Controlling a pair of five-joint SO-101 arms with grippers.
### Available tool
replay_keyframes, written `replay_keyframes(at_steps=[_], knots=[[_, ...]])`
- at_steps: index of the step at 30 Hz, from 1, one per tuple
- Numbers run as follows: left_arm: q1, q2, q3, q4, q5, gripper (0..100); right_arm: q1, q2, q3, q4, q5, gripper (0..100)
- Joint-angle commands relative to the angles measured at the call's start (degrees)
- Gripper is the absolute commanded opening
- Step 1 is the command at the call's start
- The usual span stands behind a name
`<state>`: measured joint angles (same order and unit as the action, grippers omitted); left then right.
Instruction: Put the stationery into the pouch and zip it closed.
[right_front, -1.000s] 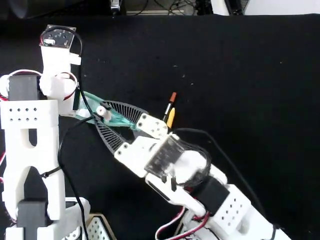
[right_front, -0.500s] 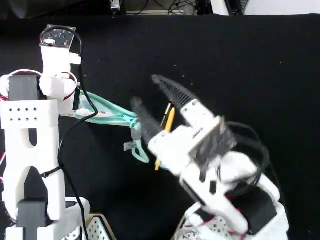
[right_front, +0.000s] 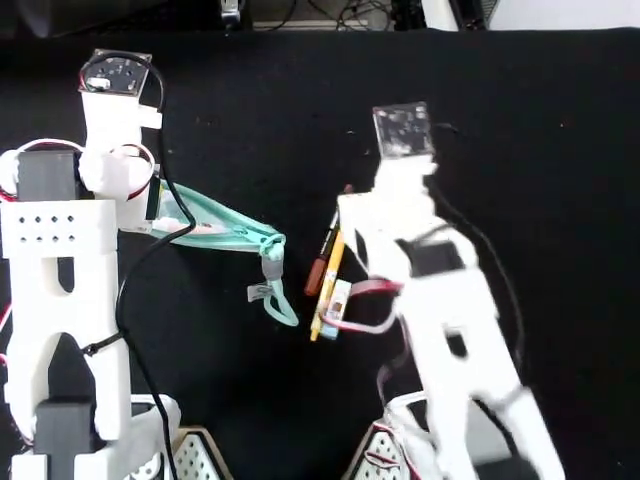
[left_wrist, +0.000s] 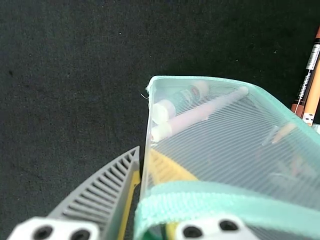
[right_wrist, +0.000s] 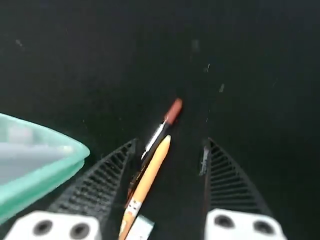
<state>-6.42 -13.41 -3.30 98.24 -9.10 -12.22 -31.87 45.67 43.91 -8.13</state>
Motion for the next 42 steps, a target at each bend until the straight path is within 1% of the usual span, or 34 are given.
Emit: replay_keyframes(at_steps=[1, 5, 9, 20, 29, 35, 37, 40, 41, 42], knots=[[0.75, 2.29, 2.42, -0.70, 0.09, 3, 1.05, 12.44, -6.99, -1.05, -6.86, 19.8], [0.75, 2.29, 2.42, -0.79, 0.09, 3, 0.09, 21.76, -10.33, 5.10, -7.91, 19.8], [0.84, 2.29, 2.42, -0.88, 0.09, 3, -0.44, 26.77, -13.76, 12.57, -7.91, 19.8], [0.75, 2.29, 2.42, -0.88, 0.00, 3, -0.62, 40.57, -28.18, 11.43, -8.26, 19.8], [0.75, 2.29, 2.42, -0.88, 0.00, 3, -0.62, 54.20, -35.30, 11.78, -7.91, 19.8], [0.75, 2.29, 2.42, -0.88, 0.00, 3, -4.13, 55.60, -38.90, 18.99, -7.74, 19.5], [0.75, 2.29, 2.42, -0.88, 0.00, 3, -5.01, 55.69, -39.08, 19.16, -7.74, 15.7], [0.75, 2.29, 2.42, -0.88, 0.09, 3, -5.01, 55.60, -39.08, 19.08, -7.74, 2.4], [0.66, 2.29, 2.42, -0.88, 0.09, 3, -4.84, 55.43, -39.16, 19.08, -7.56, 0.9], [0.66, 2.29, 2.42, -0.88, 0.09, 3, -4.75, 55.43, -39.16, 19.08, -6.68, 2.5]])
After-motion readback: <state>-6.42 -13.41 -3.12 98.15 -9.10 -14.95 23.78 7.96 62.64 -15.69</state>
